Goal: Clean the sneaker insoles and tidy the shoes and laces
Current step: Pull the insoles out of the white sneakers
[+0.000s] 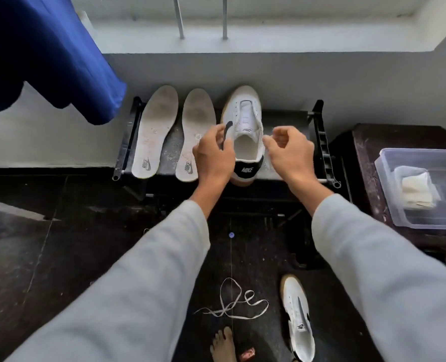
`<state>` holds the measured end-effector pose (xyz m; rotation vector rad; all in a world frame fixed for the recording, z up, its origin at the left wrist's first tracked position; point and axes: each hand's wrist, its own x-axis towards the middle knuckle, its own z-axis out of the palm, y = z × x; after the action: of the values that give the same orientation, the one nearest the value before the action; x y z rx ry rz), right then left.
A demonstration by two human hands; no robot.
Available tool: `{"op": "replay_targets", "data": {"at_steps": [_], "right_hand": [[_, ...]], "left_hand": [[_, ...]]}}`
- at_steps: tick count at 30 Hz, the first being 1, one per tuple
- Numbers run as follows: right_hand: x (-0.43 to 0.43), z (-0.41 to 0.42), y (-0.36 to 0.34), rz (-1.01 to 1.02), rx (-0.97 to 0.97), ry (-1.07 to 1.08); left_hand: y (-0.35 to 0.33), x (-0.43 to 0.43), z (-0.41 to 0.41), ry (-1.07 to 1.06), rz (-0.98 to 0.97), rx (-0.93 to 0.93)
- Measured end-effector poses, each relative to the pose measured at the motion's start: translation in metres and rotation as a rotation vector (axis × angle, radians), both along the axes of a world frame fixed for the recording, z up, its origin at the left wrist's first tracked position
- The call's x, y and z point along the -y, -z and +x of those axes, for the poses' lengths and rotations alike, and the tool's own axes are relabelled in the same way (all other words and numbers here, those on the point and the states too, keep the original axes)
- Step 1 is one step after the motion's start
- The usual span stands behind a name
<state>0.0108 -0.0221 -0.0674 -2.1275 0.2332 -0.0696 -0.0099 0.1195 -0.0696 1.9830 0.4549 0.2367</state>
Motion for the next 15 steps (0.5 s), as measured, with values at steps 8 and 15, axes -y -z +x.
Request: {"op": "replay_targets", "data": {"at_steps": [8, 15], "right_hand": [[-0.014, 0.044, 0.02, -0.2, -0.122, -0.003], [-0.018, 0.052, 0.034, -0.2, -0.105, 0.001]], "left_hand": [[0.031, -0.007, 0.052, 0.101, 0.178, -0.115], [0.034, -0.011, 0.062, 0.136, 0.326, -0.098]]}}
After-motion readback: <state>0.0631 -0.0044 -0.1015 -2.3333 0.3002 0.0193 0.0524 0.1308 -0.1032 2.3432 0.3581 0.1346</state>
